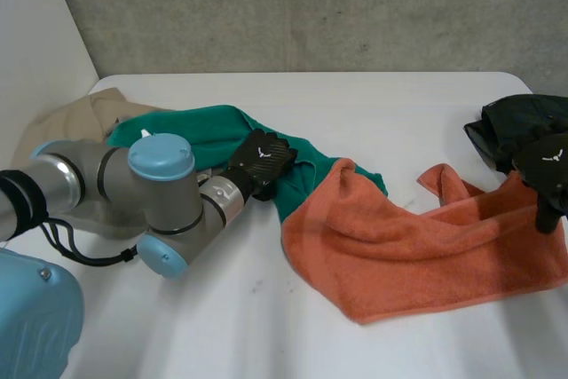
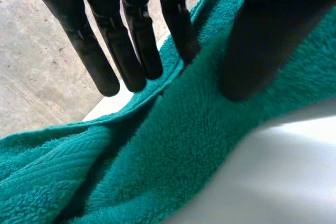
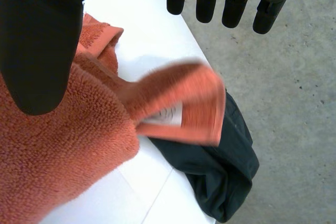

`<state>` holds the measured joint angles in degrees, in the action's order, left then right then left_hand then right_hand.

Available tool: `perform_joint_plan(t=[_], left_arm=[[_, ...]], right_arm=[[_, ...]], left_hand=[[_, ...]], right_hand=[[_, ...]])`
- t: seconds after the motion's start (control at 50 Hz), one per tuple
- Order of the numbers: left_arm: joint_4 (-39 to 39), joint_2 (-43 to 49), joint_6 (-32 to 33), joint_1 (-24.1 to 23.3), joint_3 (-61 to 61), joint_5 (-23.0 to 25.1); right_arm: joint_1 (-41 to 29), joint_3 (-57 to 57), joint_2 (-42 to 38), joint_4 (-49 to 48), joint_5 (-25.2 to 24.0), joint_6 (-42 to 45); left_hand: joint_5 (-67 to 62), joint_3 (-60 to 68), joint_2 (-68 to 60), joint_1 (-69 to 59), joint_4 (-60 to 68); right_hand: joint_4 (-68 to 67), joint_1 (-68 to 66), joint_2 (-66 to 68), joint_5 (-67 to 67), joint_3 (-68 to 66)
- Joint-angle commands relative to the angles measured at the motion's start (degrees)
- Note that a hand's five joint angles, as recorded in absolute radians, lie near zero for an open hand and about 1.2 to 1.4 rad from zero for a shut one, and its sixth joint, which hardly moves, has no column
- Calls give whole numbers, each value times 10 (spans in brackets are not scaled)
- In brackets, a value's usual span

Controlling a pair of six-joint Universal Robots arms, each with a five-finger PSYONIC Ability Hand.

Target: Fold the laundry.

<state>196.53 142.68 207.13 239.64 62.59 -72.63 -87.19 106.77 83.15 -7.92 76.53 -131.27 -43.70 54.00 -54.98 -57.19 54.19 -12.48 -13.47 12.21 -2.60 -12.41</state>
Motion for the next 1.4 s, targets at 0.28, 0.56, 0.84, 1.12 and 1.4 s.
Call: perform_joint_plan(t=[0.28,0.56,0.84,1.12,1.4], left_arm=[[75,-113,49,111,-57,-271],[151,-153,120,263,-40,-334],[113,-200,119,129,109,-272],[13,-126,64,69,113,-190],[60,-25,158,192,-69,-332]], right_arm=[[-77,23,35,3,-70,-87],[-114,43,30,3,-68,-87],[-112,48,32,3,-68,-87],[-107,51,29,4,-74,-87],[-107,55,28,3,-72,-85]], left_hand=[[-263,260,-250,-228,258],[152,-155,165,187,-157],[406,-409,419,441,-411],[359,-362,372,394,-364],[-263,260,-250,-228,258]], right_hand=[[25,35,-22,26,24],[25,35,-22,26,24],[25,35,-22,26,24],[25,35,-22,26,24],[25,35,-22,26,24]])
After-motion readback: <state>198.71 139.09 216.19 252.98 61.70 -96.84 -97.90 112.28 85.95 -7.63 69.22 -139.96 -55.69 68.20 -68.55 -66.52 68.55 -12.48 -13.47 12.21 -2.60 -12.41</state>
